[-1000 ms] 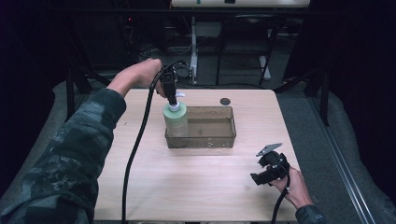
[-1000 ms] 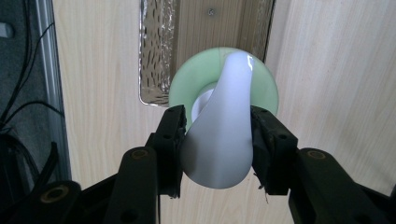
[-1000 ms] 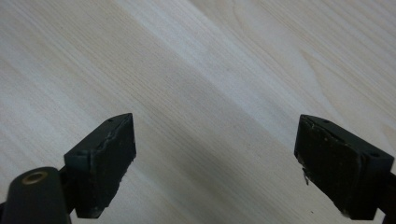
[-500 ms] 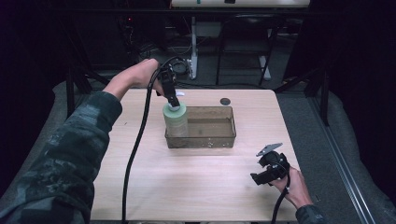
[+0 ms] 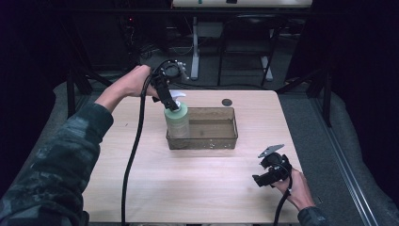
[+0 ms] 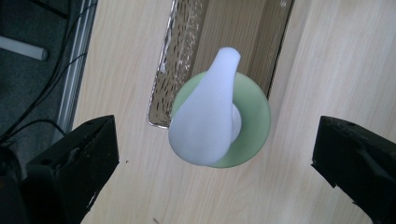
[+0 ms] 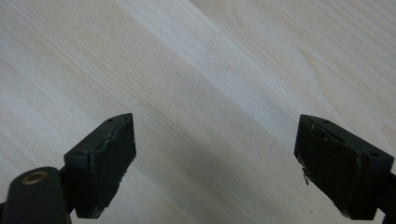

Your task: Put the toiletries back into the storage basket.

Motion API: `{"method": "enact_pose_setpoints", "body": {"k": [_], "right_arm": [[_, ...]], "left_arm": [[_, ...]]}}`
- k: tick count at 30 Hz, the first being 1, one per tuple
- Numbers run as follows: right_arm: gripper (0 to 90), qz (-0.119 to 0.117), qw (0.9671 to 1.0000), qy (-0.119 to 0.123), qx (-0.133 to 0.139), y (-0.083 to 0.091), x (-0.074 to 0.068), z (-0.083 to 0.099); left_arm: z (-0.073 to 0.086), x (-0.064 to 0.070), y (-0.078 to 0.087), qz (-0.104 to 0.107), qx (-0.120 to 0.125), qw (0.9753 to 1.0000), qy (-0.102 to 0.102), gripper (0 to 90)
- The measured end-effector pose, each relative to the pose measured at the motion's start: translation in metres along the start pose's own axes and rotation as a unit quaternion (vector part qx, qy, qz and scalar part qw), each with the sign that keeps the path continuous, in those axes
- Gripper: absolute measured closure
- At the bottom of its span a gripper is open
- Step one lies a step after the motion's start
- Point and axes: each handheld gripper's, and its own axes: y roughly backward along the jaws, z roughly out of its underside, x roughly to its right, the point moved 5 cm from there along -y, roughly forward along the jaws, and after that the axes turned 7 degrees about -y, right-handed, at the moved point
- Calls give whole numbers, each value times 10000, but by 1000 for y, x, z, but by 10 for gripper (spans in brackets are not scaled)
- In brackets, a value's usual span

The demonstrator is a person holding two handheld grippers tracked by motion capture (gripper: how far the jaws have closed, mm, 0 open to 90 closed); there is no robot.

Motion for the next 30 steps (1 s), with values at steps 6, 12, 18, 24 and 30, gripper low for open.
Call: {"method": "enact_pose_setpoints", "body": {"k": [6,12,18,24,30], "right_arm": [[122,29,10000,21,7,0,0,0],[114,55,10000,65,3,0,0,-1],[97,47,10000,7,0,-1,-1,-1],[95,56,10000,21,-12,-1,-1,-1],[95,61,10000,19,-14,-1,-1,-1]], "left_arm": [[16,8,-2,-236,181,9992,277,0],[37,20,-8,-331,503,9964,591,0],[58,39,-16,-431,571,9942,798,0],[81,57,-31,-485,572,9918,1034,0],[107,72,-50,-497,624,9867,1417,0]]}}
